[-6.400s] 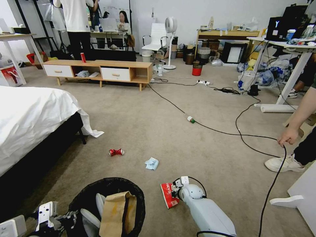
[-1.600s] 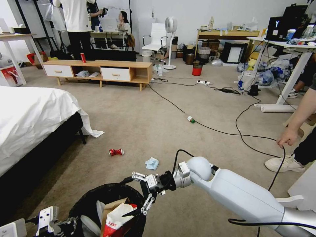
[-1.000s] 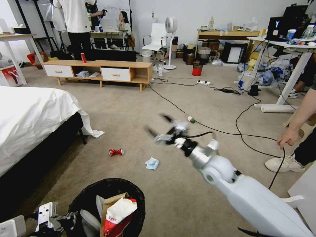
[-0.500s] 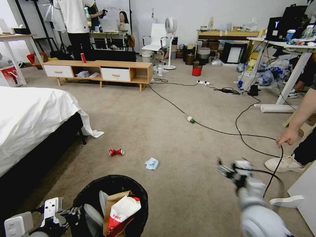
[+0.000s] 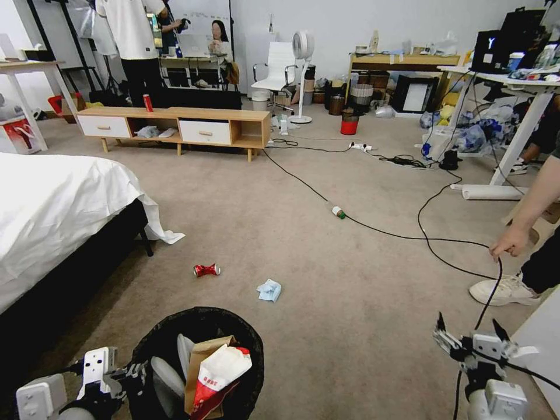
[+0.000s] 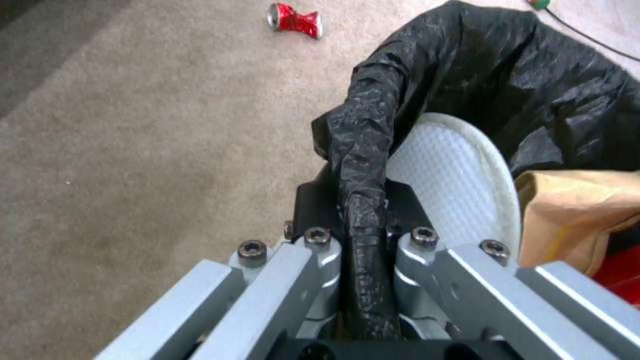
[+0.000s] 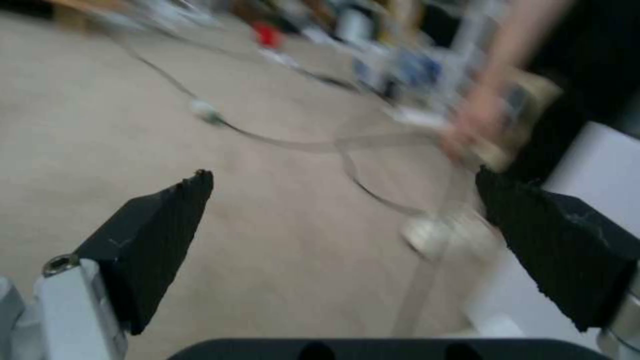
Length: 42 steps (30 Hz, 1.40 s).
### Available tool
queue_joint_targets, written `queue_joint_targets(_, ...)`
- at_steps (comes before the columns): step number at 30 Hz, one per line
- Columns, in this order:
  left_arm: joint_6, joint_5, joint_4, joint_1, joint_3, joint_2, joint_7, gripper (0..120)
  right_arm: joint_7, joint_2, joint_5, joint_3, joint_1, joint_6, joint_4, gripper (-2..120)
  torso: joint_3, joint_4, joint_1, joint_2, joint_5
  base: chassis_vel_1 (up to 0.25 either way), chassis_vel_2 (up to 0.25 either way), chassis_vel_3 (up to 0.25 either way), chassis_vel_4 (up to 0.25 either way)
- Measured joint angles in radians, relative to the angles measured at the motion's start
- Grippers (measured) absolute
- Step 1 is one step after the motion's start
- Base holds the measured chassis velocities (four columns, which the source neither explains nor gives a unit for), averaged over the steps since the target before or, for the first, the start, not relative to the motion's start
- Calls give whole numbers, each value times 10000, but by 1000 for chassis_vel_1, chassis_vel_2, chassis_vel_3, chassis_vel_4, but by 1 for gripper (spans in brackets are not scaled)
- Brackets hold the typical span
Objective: Pick up the trash bin and place the garbage on the floor into it.
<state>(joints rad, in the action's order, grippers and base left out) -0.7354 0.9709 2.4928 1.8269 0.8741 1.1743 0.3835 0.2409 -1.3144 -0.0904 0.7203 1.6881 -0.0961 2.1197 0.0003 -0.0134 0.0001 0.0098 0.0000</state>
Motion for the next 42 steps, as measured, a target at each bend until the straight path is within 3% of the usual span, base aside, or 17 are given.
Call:
queue_joint_targets(1, 0, 0, 0, 0, 0, 0, 0, 4, 0, 0, 0, 0, 0, 0, 0, 100, 0, 0, 0, 0, 0, 0, 0, 0, 0)
queue_joint_targets(3, 0, -149, -20, 72, -34, 58, -62, 4, -1093, -118, 646, 249, -9, 1492, -484, 100, 1, 5, 0, 0, -1, 0, 0, 0, 0)
queue_joint_targets(4, 0, -175, -20, 109, -34, 84, -70, 4, -1168, -165, 777, 266, 33, 1648, -628, 100, 0, 6, 0, 0, 2, 0, 0, 0, 0)
queue_joint_targets(17, 0, -777, -280, 165, -210, 172, -349, 4, -624, -794, 961, -50, 325, 1464, -1184, 100, 1, 1, 0, 0, 0, 0, 0, 0, 0)
queue_joint_targets(42, 0, -939, -312, 191, -415, 251, -410, 4, -912, -895, 835, -161, 438, 1831, -1332, 100, 1, 2, 0, 0, 0, 0, 0, 0, 0)
